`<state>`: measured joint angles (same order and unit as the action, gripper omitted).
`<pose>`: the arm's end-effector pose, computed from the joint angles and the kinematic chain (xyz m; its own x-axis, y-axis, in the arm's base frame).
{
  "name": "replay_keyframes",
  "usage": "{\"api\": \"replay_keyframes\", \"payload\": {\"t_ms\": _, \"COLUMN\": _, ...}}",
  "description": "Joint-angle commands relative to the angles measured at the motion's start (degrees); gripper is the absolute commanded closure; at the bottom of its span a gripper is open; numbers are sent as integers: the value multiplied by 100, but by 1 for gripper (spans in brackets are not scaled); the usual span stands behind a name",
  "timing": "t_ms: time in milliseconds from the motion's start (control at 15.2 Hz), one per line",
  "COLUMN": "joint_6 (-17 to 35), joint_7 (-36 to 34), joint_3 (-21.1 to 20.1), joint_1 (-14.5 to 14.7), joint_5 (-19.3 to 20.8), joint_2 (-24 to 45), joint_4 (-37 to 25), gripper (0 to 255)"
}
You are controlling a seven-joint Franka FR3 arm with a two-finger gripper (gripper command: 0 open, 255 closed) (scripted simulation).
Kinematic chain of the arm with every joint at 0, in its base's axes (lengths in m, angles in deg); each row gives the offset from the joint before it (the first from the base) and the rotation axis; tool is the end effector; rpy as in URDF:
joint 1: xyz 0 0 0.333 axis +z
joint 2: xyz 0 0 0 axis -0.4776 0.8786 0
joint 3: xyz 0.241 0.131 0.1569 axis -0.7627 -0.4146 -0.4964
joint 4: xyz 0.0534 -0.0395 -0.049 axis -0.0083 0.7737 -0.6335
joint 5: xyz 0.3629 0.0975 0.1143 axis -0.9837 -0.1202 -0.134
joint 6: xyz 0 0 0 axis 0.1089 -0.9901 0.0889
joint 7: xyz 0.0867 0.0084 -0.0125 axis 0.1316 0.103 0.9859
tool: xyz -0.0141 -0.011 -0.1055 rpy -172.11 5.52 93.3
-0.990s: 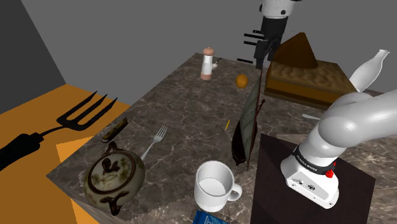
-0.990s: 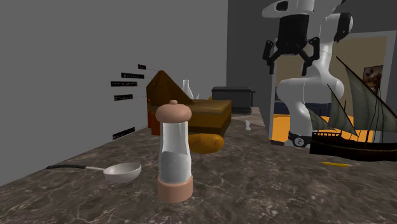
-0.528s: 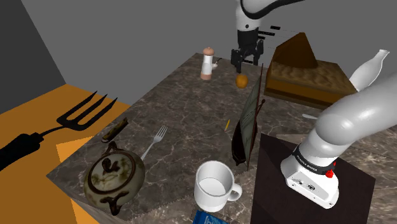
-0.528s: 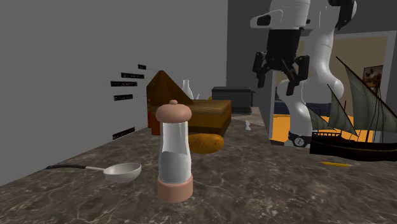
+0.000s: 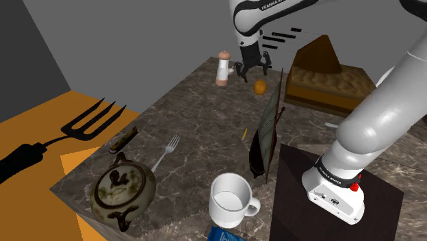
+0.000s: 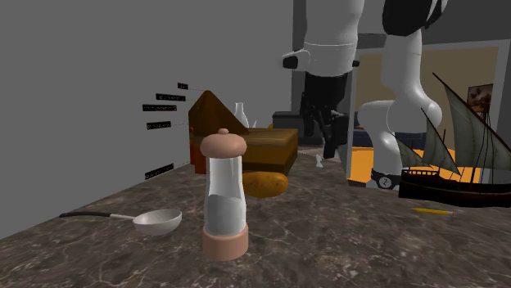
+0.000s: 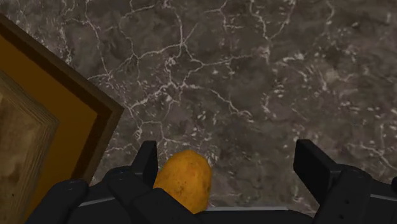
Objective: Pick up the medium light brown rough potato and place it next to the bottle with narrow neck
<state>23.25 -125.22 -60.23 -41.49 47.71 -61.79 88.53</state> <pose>0.5021 -0.0175 0.4225 0.8066 -0.5749 -0.1372 -0.4955 -0.7843 0.3734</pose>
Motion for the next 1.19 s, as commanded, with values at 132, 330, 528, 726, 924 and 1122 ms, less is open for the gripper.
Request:
{"api": "replay_keyframes", "payload": {"t_ms": 132, "joint_6": -170, "joint_7": -966, "joint_3": 152, "joint_1": -124, "joint_5": 355, "joint_2": 999, "joint_4": -699, "gripper": 0}}
{"api": "replay_keyframes", "payload": {"t_ms": 330, "joint_6": -378, "joint_7": -1566, "joint_3": 349, "joint_1": -173, "joint_5": 533, "joint_2": 1682, "joint_4": -1278, "gripper": 0}}
{"api": "replay_keyframes", "payload": {"t_ms": 528, "joint_6": -561, "joint_7": -1988, "joint_3": 538, "joint_1": -211, "joint_5": 625, "joint_2": 2190, "joint_4": -1747, "gripper": 0}}
{"api": "replay_keyframes", "payload": {"t_ms": 726, "joint_6": -331, "joint_7": -2008, "joint_3": 561, "joint_1": -252, "joint_5": 647, "joint_2": 2149, "joint_4": -1482, "gripper": 0}}
{"api": "replay_keyframes", "payload": {"t_ms": 924, "joint_6": -105, "joint_7": -2028, "joint_3": 583, "joint_1": -294, "joint_5": 675, "joint_2": 2120, "joint_4": -1232, "gripper": 0}}
{"api": "replay_keyframes", "payload": {"t_ms": 1122, "joint_6": 13, "joint_7": -2040, "joint_3": 595, "joint_1": -316, "joint_5": 691, "joint_2": 2110, "joint_4": -1106, "gripper": 0}}
